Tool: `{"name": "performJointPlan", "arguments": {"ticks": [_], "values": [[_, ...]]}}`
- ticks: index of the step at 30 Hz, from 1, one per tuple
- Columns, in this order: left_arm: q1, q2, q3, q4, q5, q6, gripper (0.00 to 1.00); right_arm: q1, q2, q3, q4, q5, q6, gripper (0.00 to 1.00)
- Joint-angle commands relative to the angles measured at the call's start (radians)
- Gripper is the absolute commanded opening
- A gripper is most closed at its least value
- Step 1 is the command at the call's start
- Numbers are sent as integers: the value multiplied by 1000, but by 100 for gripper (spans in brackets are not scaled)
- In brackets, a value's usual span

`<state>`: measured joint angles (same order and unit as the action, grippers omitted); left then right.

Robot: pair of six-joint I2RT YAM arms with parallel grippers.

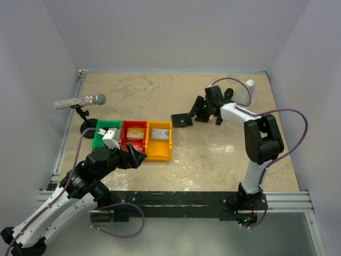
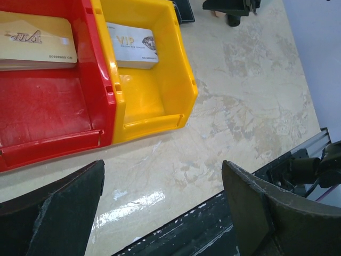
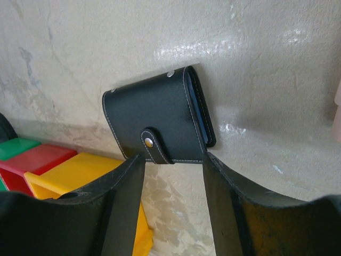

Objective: Take the credit cards out of the card holder
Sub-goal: Move the storage box to the card holder.

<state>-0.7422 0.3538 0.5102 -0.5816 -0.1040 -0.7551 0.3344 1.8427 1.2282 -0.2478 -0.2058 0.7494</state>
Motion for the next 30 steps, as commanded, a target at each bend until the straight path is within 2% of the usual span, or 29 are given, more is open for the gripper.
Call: {"name": "performJointPlan", "arguments": {"ticks": [1, 4, 9, 22, 26, 30], "values": [[-3, 17, -4, 25, 1, 22, 95, -2, 21, 50, 7, -20, 13, 52], [-5, 19, -4, 25, 1, 23, 95, 0, 38, 60, -2, -12, 8, 52], [-5, 13, -6, 25, -6, 23, 95, 0, 61, 82, -24, -9, -4, 60], [-5, 13, -12, 31, -13, 20, 94, 44, 96, 175, -136, 28, -47, 56], [-5, 8, -13, 22, -11, 14, 94, 55, 109, 208, -209, 52, -35, 60], [-5, -13, -16, 8, -19, 10, 94, 54, 72, 136, -157, 48, 16, 64]]}}
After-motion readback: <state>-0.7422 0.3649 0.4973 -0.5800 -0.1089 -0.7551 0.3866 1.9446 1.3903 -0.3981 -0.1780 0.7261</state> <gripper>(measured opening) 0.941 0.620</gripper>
